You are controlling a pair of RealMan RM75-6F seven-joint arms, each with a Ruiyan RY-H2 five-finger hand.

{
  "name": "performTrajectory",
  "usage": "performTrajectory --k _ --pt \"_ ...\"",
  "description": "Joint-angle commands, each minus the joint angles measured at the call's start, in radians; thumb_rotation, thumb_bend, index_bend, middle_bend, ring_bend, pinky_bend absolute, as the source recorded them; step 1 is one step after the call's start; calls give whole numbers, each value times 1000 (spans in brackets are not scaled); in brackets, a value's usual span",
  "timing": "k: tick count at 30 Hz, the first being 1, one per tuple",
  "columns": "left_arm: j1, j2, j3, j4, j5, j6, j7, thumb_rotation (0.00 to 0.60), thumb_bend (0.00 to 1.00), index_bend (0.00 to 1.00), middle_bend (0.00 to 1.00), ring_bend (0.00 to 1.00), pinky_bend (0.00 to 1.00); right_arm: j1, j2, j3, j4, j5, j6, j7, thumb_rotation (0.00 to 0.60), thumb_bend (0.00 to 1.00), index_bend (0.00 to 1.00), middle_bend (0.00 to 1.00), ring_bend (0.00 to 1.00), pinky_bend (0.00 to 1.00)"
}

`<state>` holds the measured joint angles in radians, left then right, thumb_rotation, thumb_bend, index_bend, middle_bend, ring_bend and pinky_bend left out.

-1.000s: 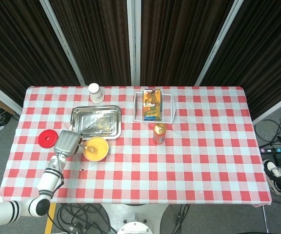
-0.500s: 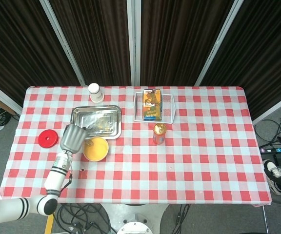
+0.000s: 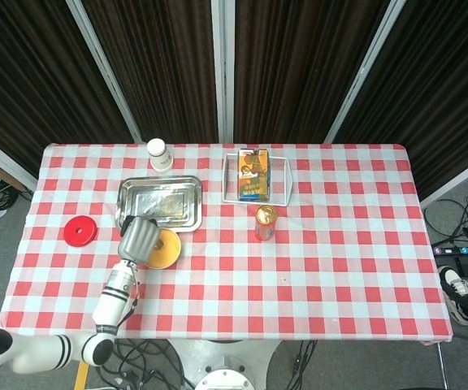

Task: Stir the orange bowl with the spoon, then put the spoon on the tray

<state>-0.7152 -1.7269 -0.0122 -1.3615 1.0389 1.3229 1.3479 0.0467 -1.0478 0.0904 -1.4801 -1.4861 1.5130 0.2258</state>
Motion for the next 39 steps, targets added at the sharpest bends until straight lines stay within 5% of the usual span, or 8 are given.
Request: performTrajectory --k 1,9,28,33,39 --pt "8 -15 1 8 4 1 0 600 423 680 881 843 913 -1 -1 -1 2 0 -1 2 600 101 0 24 0 0" --pt "20 -20 -19 -20 -2 -31 -59 600 424 681 882 842 914 -1 0 0 4 0 1 5 600 101 0 24 0 0" --pt "36 208 -140 -258 -177 -182 -365 600 428 682 881 841 913 -4 1 2 -10 -1 7 -7 600 101 0 24 0 0" --pt "27 239 -133 -285 -182 -168 -357 600 427 682 881 841 913 -5 2 2 -14 -2 10 -11 600 101 0 24 0 0" --pt "3 189 -62 -204 -106 -81 -204 600 428 683 881 841 913 -8 4 0 -18 -4 13 -14 600 101 0 24 0 0"
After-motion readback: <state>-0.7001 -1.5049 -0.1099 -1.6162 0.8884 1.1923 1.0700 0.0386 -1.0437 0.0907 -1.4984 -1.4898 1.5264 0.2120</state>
